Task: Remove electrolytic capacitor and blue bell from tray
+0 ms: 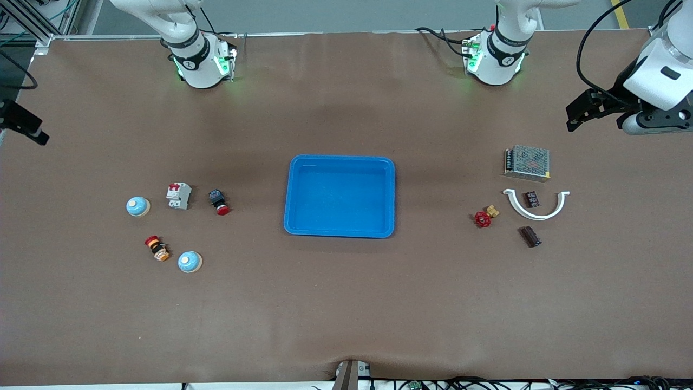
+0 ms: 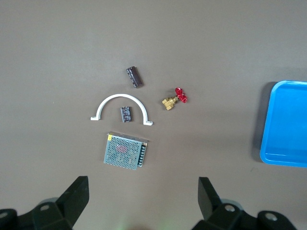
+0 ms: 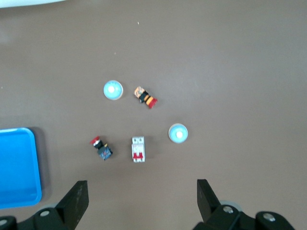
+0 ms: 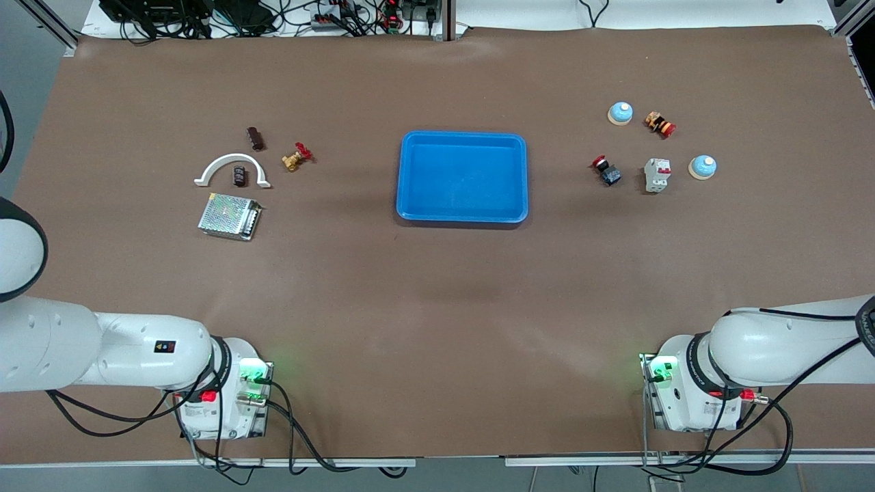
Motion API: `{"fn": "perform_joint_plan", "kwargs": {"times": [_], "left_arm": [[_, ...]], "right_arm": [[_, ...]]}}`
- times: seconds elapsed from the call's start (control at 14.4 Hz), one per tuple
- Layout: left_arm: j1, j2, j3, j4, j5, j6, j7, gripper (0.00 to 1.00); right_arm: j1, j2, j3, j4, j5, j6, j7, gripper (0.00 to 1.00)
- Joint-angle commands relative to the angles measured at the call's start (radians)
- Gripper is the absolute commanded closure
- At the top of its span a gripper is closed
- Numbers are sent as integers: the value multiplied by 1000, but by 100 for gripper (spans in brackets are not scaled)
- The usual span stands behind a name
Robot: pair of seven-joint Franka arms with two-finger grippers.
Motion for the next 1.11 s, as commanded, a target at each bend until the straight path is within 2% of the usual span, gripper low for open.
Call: {"fn": "perform_joint_plan", "kwargs": {"times": [0.0,1.04], "left_arm": [[7,-1,1,29,1,-30,21,0],[4,8,1,63,20,-73,19,0]], "right_arm": [[-8,80,10,93,3,-4,12,0],[-5,99,13,99,7,20,6,0]]}}
